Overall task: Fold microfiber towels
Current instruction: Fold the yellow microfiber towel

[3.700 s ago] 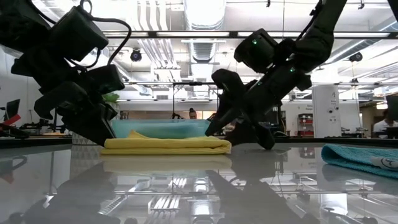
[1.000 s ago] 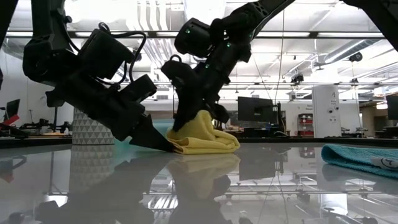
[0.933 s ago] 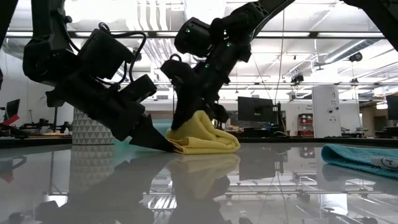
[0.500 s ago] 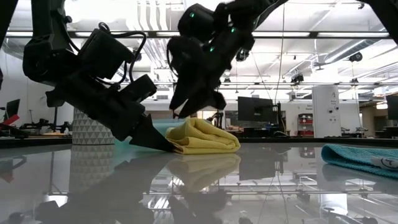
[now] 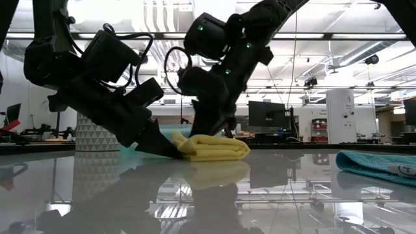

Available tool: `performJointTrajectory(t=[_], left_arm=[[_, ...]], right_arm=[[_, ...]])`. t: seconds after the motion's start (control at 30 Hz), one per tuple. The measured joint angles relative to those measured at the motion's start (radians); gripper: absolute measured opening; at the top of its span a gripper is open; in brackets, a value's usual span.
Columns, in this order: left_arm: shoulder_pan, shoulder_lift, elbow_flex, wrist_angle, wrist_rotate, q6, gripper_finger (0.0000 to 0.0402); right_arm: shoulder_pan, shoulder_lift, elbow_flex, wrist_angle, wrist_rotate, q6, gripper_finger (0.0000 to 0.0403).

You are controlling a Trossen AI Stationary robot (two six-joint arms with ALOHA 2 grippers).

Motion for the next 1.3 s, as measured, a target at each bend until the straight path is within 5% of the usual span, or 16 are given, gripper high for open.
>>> performJointTrajectory(t=[0.23,0.53,0.77,1.0,1.13,1.3], left_arm=[[0.000,-0.031,-0.007,-0.036,0.010,0.001,0.0000],[0.000,-0.287,-0.012,-0.317,0.058,0.008,0.0000],[0.000,-0.390,-0.014,-0.280,0.052,0.108,0.0000],[0.017,-0.362,-0.014,-0.188,0.048,0.129,0.0000],[0.033,-0.303,-0.014,-0.118,0.049,0.128,0.0000],[0.059,-0.203,-0.006,-0.001,0.049,0.128,0.0000]], right_arm=[[0.025,0.063,-0.002,0.081,-0.052,0.021,0.0011],[0.029,0.058,-0.004,0.076,-0.023,-0.025,0.0011],[0.038,-0.027,-0.008,0.047,-0.008,-0.097,0.0011],[0.062,-0.115,-0.061,0.042,-0.015,-0.202,0.0011],[0.078,-0.152,-0.159,0.187,-0.020,-0.243,0.0009],[0.084,-0.146,-0.356,0.608,-0.037,-0.265,0.0009]])
